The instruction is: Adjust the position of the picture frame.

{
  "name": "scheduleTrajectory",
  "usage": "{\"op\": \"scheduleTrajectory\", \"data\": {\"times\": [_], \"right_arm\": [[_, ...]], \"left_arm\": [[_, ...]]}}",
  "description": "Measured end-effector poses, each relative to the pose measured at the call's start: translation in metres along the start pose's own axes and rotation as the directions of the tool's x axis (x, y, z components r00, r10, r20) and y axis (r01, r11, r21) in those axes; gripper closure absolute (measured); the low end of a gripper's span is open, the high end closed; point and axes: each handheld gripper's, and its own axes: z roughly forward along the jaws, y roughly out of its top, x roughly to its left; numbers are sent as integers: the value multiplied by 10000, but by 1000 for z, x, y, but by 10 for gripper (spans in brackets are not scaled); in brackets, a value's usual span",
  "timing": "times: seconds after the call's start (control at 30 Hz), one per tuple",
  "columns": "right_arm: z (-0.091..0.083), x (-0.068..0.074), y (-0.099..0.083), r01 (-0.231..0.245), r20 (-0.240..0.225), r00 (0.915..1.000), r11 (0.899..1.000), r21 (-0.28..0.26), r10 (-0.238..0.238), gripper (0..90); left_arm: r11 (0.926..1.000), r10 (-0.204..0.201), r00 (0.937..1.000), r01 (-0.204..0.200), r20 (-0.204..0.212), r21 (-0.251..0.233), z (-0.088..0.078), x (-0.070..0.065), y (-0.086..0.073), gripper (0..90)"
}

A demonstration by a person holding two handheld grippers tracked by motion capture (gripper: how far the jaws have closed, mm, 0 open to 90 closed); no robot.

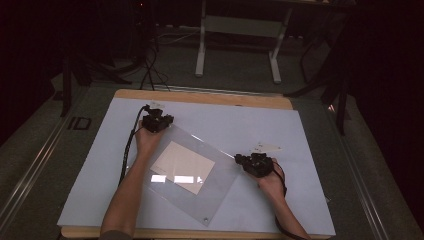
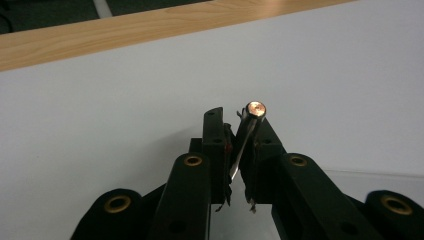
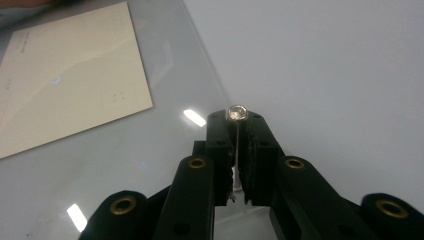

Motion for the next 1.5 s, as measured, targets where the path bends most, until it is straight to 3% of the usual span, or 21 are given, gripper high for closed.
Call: {"op": "scheduleTrajectory", "data": {"times": [0.17,0.33,0.4,0.73,0.93,1.13,1.37,1.5], "right_arm": [[0,2,-1,-112,136,9998,9999,-35,112,837],[0,2,-1,-198,179,9996,9998,-38,199,834],[1,3,-2,-169,277,9995,9999,27,168,836],[6,3,-6,-208,355,9992,9988,448,192,830],[6,-1,-6,-890,68,9960,9953,394,888,819],[5,-9,-5,-1816,-473,9818,9822,476,1839,799],[-1,-16,1,-2149,-537,9750,9764,211,2158,786],[-11,-25,8,-2240,-548,9732,9745,-107,2232,780]], "left_arm": [[9997,215,9997,-213,-152,125,0,-1,1,821],[9939,762,9958,-718,-501,838,7,-6,1,813],[9959,448,9985,-422,-310,796,7,-3,1,825],[9969,229,9996,-215,-171,759,6,-2,1,831],[9972,16,10000,-13,-35,747,6,0,1,832],[9964,-440,9985,414,340,734,5,5,1,827],[9942,-438,9974,378,579,1006,-4,5,6,830],[9957,-368,9975,315,598,876,-14,-3,15,828]]}}
